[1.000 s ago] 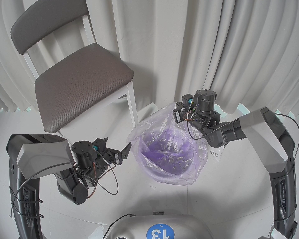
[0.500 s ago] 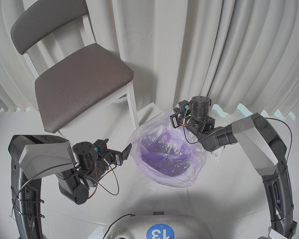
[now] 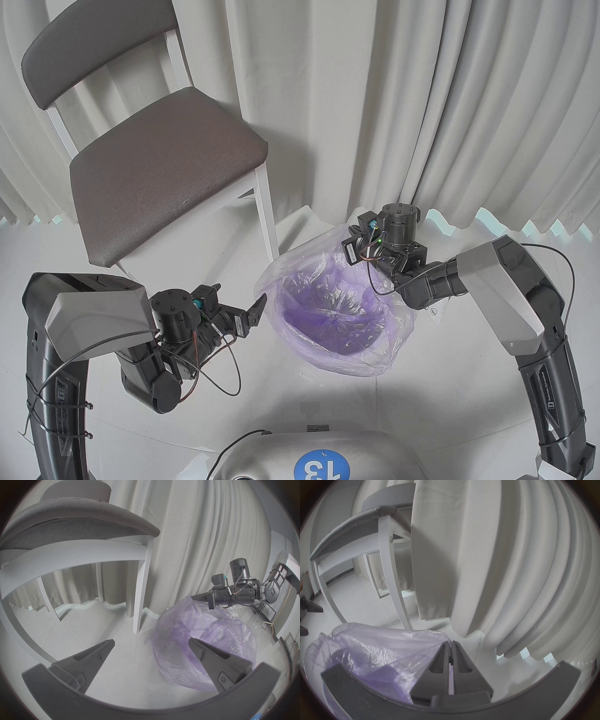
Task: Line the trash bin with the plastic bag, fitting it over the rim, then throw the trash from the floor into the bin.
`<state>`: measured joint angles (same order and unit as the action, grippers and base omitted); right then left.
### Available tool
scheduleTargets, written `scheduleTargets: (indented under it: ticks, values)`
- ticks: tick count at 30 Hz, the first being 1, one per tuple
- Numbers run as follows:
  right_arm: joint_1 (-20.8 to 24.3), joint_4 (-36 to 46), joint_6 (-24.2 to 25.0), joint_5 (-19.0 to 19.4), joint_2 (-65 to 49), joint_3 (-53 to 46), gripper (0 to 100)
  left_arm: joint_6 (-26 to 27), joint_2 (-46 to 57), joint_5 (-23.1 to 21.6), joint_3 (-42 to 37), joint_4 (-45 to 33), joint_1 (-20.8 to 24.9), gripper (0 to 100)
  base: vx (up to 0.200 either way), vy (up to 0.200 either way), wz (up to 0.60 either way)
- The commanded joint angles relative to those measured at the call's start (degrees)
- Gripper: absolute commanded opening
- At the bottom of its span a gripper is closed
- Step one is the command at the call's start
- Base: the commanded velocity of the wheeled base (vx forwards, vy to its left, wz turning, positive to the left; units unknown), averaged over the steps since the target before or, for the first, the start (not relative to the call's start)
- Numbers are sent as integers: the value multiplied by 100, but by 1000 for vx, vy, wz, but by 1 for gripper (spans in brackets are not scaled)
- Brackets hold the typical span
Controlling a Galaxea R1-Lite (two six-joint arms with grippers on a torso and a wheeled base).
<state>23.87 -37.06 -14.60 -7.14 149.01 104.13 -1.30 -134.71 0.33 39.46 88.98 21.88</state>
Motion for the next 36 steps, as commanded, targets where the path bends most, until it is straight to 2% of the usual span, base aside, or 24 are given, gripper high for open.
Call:
scheduleTargets:
  ticks: [1, 3, 4, 10, 15, 16, 19, 24, 29, 33, 36]
  values:
    - [-14, 15, 1, -6, 23, 11, 0, -1, -38, 2, 0, 102, 0, 100, 0, 0, 0]
    - [-14, 15, 1, -6, 14, 11, 0, -1, -47, 11, 9, 102, 0, 100, 0, 0, 0]
    - [-14, 6, 1, -6, -12, -7, 100, -1, -47, 2, 9, 102, 0, 100, 0, 0, 0]
    - [-23, 32, 10, -15, -399, -262, 100, -45, -21, 2, -17, 102, 88, 100, 0, 0, 0]
    - [-23, 340, 160, -6, -1418, -1396, 100, -80, 76, 29, 53, 102, 176, 100, 0, 0, 0]
    - [-31, 401, 283, -6, -1735, -1861, 100, -151, 111, 90, 132, 102, 220, 100, 0, 0, 0]
    - [-128, 410, 291, 20, -2069, -2424, 100, -239, 120, 327, 352, 102, 264, 100, 0, 0, 0]
    - [-198, 480, 274, 29, -2183, -2828, 100, -221, -12, 424, 826, 14, 246, 100, 0, 0, 0]
    - [-190, 480, 37, 20, -2200, -3109, 100, -168, 6, 275, 1283, -838, 290, 100, 0, 0, 0]
    - [-190, 480, -174, 20, -2209, -3197, 100, -168, -29, 99, 1661, -1225, 396, 100, 0, 0, 0]
    - [-181, 498, -297, 20, -2192, -3233, 100, -89, -47, -7, 2154, -1884, 440, 100, 0, 0, 0]
